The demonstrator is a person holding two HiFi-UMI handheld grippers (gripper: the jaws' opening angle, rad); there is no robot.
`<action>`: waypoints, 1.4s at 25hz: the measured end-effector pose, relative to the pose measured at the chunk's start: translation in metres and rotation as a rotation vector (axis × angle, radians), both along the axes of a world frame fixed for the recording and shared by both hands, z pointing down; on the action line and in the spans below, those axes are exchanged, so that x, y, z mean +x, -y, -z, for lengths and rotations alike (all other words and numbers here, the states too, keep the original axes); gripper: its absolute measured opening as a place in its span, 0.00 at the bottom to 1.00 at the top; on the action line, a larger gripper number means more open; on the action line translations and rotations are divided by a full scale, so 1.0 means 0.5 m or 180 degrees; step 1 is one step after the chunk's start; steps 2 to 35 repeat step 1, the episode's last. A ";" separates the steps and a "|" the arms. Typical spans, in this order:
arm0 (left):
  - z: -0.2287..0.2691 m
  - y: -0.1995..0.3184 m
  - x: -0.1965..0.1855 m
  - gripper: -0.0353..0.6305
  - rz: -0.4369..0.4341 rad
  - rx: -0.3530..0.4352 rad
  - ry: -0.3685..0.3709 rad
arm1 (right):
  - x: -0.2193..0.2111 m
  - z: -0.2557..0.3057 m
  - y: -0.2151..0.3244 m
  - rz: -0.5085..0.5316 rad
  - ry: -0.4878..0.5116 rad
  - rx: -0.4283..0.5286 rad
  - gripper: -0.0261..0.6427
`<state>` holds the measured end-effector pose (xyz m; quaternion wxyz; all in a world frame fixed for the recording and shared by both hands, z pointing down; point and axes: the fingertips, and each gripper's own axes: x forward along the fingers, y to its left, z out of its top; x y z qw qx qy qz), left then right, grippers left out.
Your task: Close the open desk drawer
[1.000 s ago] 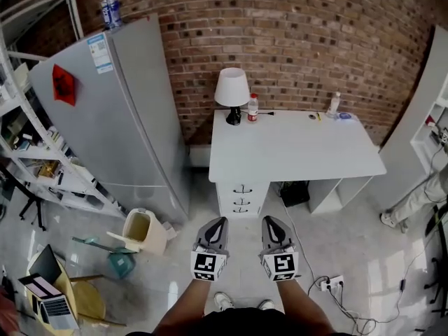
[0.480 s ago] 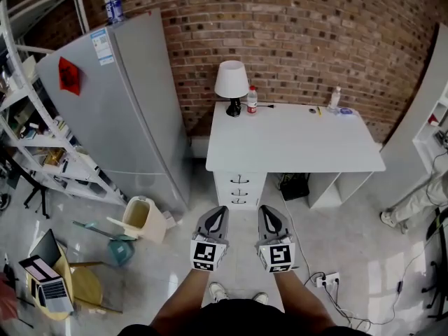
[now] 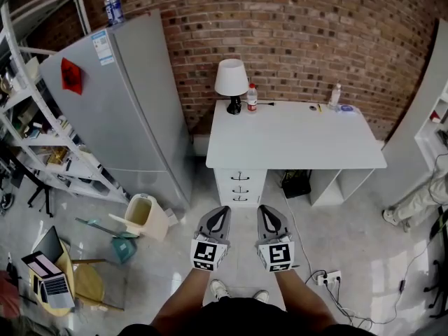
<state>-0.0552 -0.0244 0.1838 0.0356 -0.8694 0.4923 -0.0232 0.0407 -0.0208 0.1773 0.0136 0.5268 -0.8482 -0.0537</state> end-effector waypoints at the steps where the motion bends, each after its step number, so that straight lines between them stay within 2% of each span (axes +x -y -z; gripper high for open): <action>1: 0.000 -0.002 0.003 0.06 -0.0010 -0.0008 0.0002 | 0.001 -0.001 -0.001 0.0005 -0.0001 -0.0001 0.08; 35: 0.000 -0.002 0.003 0.06 -0.0010 -0.0008 0.0002 | 0.001 -0.001 -0.001 0.0005 -0.0001 -0.0001 0.08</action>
